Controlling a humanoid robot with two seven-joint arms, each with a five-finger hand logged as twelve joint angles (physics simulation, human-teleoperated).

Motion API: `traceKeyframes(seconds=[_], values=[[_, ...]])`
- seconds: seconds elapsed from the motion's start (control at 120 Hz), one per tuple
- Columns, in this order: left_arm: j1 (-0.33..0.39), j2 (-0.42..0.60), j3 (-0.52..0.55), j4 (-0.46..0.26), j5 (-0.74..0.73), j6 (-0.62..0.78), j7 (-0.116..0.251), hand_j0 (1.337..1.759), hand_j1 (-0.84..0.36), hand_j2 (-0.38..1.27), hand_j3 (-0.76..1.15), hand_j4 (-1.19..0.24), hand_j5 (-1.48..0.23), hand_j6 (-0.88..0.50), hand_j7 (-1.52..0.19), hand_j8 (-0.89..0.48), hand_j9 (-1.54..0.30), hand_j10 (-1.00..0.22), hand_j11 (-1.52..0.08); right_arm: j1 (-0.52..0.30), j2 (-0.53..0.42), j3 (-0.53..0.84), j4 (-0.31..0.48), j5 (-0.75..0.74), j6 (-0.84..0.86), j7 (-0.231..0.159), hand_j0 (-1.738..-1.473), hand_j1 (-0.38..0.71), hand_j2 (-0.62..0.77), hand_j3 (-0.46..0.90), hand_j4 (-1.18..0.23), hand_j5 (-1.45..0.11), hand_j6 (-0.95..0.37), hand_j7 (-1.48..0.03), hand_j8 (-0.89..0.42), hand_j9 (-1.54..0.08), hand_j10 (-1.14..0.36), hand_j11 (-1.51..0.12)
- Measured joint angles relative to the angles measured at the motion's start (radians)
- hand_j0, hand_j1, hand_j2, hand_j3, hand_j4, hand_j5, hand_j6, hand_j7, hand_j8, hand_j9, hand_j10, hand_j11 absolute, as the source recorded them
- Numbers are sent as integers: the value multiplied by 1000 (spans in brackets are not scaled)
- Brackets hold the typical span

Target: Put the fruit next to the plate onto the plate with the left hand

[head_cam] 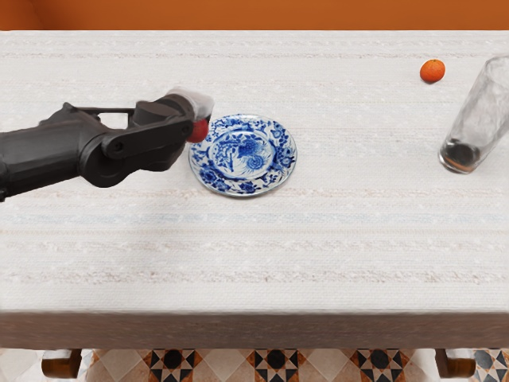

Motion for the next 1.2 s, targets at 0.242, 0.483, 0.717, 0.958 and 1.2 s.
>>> traceKeyframes(seconds=[0.242,0.483,0.717,0.958,1.2], values=[[15,-58,-44,-6,-41,26,-135,1643,-411,365,0,-181,-1269,-102,-1222,-329,-1186,-844,-1197,-1,0,2,-1,0,-1,0,-1658,-305,-7,0,-36,-47,-36,-47,-36,-47,-36,-47],[57,-58,-46,6,-42,48,-192,1643,-391,315,0,-189,-1282,-119,-1221,-339,-1185,-843,-1196,-1,0,1,-2,0,-1,-3,-1658,-305,-7,0,-36,-47,-36,-47,-37,-47,-37,-47],[61,-55,-45,1,-52,85,-200,1650,-189,202,0,-227,-850,-186,-814,-318,-793,-573,-799,-1,0,3,-2,0,-1,-3,-1658,-305,-7,0,-36,-47,-36,-47,-36,-47,-36,-47],[-20,102,-49,-105,-179,59,-193,1656,-17,97,0,-239,-480,-226,-469,-267,-462,-345,-464,0,0,3,-2,0,-1,-2,-1658,-305,-7,0,-36,-47,-36,-47,-36,-47,-36,-47],[-13,398,-157,-248,-609,-194,-136,1657,35,64,0,-243,-367,-240,-363,-252,-361,-275,-362,0,0,3,-2,0,-1,0,-1658,-305,-7,0,-36,-47,-36,-47,-36,-47,-36,-47]])
